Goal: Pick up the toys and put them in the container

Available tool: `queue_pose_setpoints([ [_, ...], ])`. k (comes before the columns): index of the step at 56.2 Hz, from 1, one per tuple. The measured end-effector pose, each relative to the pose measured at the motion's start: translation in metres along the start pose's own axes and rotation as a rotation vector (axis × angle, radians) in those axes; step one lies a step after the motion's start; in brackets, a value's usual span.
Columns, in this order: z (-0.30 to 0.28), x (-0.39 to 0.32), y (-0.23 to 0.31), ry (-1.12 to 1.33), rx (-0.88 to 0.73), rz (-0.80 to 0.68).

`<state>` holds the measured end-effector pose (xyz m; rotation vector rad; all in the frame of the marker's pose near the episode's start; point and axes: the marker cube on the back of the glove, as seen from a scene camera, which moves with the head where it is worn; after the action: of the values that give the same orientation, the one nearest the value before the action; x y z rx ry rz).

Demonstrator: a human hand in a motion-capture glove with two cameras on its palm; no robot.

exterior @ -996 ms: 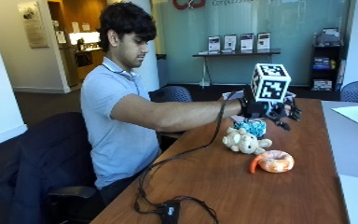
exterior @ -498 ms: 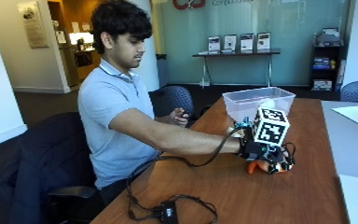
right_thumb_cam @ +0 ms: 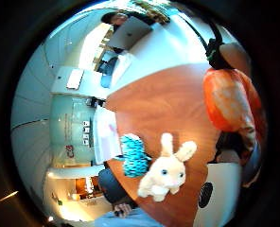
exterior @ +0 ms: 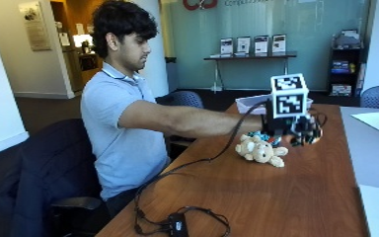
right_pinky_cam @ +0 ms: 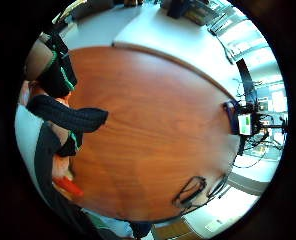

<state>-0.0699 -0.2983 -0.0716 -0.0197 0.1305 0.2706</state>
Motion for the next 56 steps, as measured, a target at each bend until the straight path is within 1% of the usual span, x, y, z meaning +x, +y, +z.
queue_pose_setpoints([
  [6, -0.053, -0.058, -0.008, -0.033, 0.06, -0.073],
  [10, -0.078, -0.102, -0.011, -0.057, 0.086, -0.13],
  [22, -0.101, -0.261, 0.003, -0.064, 0.091, -0.365],
  [30, -0.099, -0.354, 0.021, -0.046, 0.063, -0.519],
  [40, -0.081, -0.439, 0.048, -0.063, -0.008, -0.677],
  [47, -0.056, -0.48, 0.062, -0.023, -0.051, -0.724],
  [51, -0.045, -0.485, 0.064, -0.001, -0.076, -0.724],
  [56, -0.035, -0.477, 0.064, 0.021, -0.199, -0.688],
])
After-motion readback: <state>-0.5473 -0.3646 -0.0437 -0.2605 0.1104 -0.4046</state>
